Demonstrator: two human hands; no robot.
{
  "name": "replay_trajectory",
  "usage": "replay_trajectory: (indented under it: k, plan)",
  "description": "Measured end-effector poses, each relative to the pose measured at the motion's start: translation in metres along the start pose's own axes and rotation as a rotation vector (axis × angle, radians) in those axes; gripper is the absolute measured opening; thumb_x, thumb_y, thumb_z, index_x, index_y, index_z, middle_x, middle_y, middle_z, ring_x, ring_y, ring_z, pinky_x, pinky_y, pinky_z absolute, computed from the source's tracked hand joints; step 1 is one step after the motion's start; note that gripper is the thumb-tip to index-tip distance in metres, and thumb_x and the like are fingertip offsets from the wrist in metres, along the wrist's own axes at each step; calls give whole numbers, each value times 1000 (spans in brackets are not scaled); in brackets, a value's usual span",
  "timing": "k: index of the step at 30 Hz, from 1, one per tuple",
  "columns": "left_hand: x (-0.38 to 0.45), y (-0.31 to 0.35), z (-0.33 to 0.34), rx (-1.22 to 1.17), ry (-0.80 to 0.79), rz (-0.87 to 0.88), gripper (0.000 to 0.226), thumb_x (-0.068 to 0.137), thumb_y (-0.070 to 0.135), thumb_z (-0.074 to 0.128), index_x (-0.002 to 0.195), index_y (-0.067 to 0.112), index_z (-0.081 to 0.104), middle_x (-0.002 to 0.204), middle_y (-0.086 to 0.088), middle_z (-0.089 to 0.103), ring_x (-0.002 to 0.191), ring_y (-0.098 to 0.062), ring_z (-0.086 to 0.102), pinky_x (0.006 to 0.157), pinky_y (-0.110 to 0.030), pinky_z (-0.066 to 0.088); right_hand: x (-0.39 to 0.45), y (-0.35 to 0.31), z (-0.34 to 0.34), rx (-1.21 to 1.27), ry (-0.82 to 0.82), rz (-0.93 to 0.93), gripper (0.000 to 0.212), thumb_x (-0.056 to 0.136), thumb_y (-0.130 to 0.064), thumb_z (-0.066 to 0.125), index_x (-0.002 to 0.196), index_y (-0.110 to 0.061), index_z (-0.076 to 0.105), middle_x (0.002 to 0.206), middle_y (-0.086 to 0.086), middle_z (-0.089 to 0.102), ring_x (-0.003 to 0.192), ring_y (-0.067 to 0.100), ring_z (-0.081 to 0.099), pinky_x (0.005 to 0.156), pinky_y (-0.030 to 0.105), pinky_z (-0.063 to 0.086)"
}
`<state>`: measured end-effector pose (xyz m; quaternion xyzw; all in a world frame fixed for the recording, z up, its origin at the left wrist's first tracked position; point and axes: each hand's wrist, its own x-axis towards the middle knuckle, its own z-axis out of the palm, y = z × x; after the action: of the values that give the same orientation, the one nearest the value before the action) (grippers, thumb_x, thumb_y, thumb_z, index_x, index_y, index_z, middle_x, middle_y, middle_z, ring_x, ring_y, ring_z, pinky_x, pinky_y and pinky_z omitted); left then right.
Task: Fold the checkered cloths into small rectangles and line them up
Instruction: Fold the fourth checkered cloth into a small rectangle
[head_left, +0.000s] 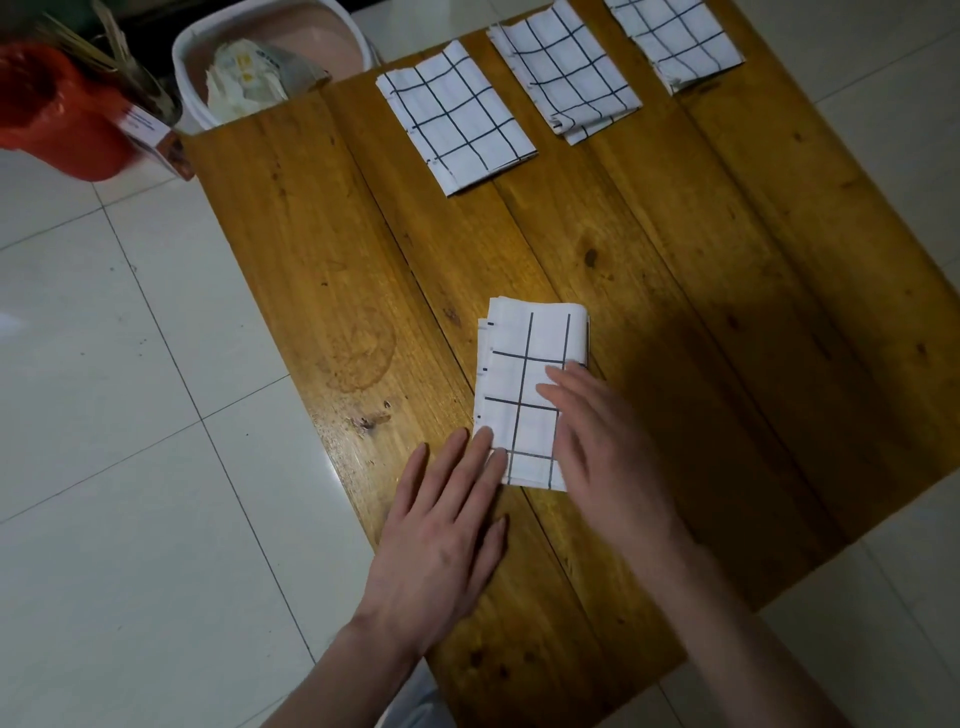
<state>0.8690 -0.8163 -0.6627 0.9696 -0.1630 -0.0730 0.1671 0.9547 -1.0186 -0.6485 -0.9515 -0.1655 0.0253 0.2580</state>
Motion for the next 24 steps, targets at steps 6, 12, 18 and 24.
replay_trajectory:
  k: [6,12,18,24]
  plan:
    - [-1,-16,-8,123,-68,63,66,111,49,38,165,16,26,175,-5,18,162,-25,10,126,-58,27,15,47,-16,-284,-164,-262,47,97,-7,64,144,-7,60,156,11,53,149,26,44,122,45,37]
    - [12,-27,-17,180,-38,-78,63,111,51,27,163,16,34,172,-13,23,162,-28,8,129,-56,15,-8,16,-12,-362,-145,-22,48,102,-30,58,148,-15,57,151,8,53,134,26,54,104,45,51]
    - [35,-21,-22,186,-6,-198,66,111,51,27,164,11,29,174,-15,16,163,-29,2,131,-55,8,-34,-41,3,-384,-142,275,50,103,-39,48,145,-16,59,141,11,56,127,29,57,89,43,54]
    - [23,-4,-17,136,35,-84,62,112,41,32,164,8,26,172,-13,24,161,-27,16,130,-50,17,-38,-54,11,-333,-72,323,49,108,-36,41,149,-12,54,143,11,56,130,29,56,91,44,54]
